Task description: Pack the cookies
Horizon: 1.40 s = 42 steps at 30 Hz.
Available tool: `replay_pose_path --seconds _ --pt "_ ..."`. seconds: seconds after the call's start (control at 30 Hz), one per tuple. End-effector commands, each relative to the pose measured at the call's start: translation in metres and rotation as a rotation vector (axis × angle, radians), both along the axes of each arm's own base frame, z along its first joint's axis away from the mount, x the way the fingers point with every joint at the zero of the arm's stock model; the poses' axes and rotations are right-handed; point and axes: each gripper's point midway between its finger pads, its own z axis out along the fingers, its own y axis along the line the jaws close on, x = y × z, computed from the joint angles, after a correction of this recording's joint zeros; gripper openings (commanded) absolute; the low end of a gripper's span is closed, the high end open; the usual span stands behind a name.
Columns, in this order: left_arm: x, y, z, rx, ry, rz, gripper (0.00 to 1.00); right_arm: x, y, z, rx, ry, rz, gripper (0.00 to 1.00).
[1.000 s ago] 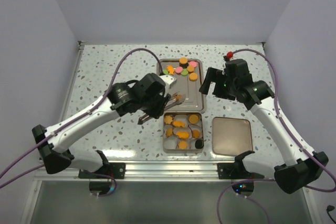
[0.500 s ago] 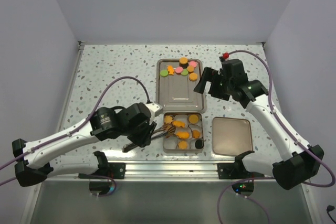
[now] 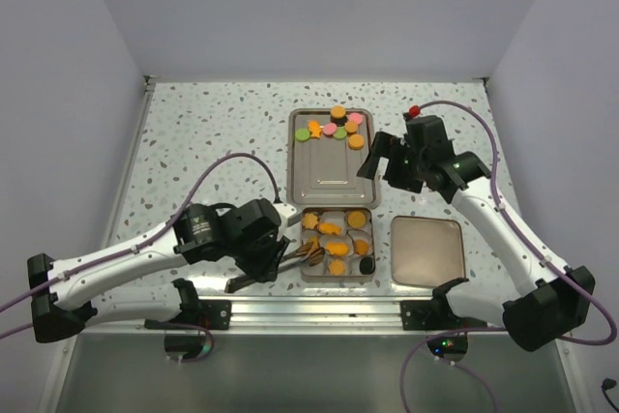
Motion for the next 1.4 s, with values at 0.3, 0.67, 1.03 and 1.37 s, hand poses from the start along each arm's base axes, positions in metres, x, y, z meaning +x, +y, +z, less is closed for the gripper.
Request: replay_pose_path --seconds 0.3,0.67,1.03,1.37 --pt "0.004 -0.009 0.005 -0.011 -0.028 -0.024 0.5 -0.005 -0.006 0.005 -0.004 -0.025 -0.011 0.99" --pt "0.042 -0.03 0.086 -0.188 -0.216 0.114 0.53 0.002 -0.005 0.01 -0.009 -0.037 -0.01 0.99" --pt "0.155 0.015 0.103 -0.044 -0.42 0.455 0.55 0.001 -0.008 0.017 -0.023 -0.045 -0.016 0.99" --pt "0.262 0.07 0.046 0.003 -0.398 0.778 0.58 -0.022 -0.019 0.018 -0.025 -0.03 -0.031 0.99"
